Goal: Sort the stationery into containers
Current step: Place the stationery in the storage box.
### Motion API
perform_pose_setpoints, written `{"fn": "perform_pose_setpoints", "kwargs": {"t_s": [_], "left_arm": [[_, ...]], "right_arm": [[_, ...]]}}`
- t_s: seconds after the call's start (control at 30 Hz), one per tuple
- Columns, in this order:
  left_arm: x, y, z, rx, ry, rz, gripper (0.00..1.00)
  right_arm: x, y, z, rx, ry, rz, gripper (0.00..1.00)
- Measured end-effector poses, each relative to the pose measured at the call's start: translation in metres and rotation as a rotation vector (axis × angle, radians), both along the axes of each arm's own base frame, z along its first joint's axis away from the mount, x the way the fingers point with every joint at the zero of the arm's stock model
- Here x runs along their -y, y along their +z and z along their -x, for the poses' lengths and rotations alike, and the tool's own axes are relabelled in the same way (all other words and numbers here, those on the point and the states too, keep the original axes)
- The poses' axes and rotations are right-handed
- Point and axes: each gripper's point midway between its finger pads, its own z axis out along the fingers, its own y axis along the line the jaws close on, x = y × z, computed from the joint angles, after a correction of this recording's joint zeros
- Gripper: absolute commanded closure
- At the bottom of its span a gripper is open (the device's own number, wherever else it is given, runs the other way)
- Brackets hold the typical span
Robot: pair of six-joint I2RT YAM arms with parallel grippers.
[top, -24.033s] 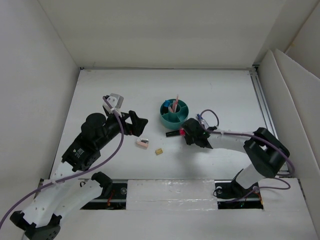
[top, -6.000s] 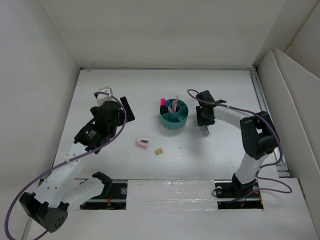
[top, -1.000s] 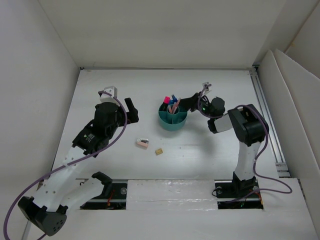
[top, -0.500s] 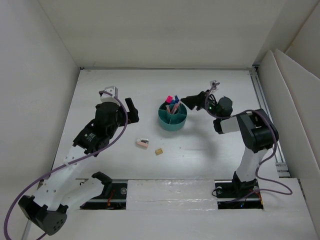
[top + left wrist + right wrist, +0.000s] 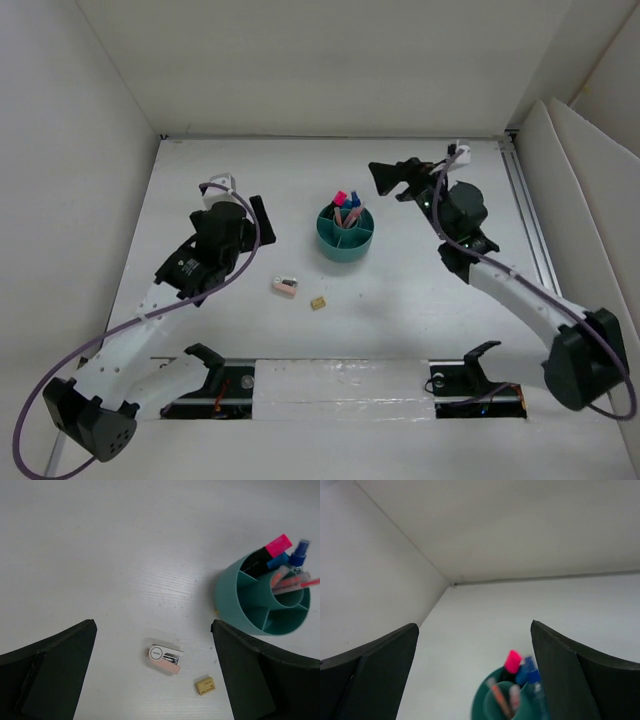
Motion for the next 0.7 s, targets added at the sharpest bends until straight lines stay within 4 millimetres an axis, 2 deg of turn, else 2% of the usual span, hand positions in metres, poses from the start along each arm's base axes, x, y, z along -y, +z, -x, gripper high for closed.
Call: {"fn": "perform_pose_setpoints", "kwargs": {"t_s": [0.1,0.13,0.23,0.33,0.4,0.47,0.53,0.7], "left_arm": [[-0.013,-0.01,0.001,-0.031,0.082,-0.029,0.0],[-0.018,-0.012,0.001,-0.038,0.111,-0.037,0.0],[-0.031,-0.015,0.004,-0.048,0.185,-0.056,0.0],[-0.038,-0.015,0.006,-0.049,0.235,-0.061,0.0],[-0.041,-0.017,0.006,-0.064,0.261,-0.072,0.0],[-0.042,-0.021,0.004,-0.082,0.281,-0.084,0.0],[-0.043,-0.028,0.002,-0.106,0.304,-0.098,0.0],[-0.044,-0.045,0.004,-0.172,0.331,-0.121,0.0]], "right_arm": [[-0.032,0.024,0.04,-0.075,-0.038,0.044,0.0],[-0.036,0.028,0.054,-0.093,-0.039,0.056,0.0],[-0.029,0.027,0.096,-0.125,-0.007,0.082,0.0],[-0.018,0.016,0.125,-0.154,0.017,0.108,0.0],[-0.026,0.009,0.14,-0.197,0.048,0.144,0.0],[-0.048,-0.006,0.154,-0.265,0.104,0.209,0.0],[-0.071,-0.033,0.165,-0.344,0.153,0.284,0.0],[-0.119,-0.136,0.204,-0.557,0.223,0.535,0.03]]}}
